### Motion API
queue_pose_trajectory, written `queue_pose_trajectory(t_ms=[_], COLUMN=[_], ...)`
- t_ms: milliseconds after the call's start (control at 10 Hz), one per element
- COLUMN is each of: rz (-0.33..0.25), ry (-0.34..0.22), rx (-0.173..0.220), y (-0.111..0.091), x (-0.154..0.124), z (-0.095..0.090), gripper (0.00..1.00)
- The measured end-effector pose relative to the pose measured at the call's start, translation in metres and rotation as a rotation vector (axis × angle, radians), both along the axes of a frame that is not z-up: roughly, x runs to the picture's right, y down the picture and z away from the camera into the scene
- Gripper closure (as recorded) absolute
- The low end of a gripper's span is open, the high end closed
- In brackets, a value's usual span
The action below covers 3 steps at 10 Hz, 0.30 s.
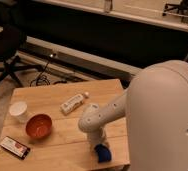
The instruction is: Wipe the white sponge on the table
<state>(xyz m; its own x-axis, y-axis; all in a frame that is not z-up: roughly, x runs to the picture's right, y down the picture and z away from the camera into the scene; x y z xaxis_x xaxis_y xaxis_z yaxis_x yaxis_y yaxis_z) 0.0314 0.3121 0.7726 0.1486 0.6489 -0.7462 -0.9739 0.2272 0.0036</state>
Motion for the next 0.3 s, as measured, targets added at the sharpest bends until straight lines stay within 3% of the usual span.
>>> queue_pose_trajectory(t_ms=[300], rz=[-0.038], ry=[-0.040], rx=[-0.012], y=[0.019], x=[-0.020], z=[-0.011], gripper=[0.46])
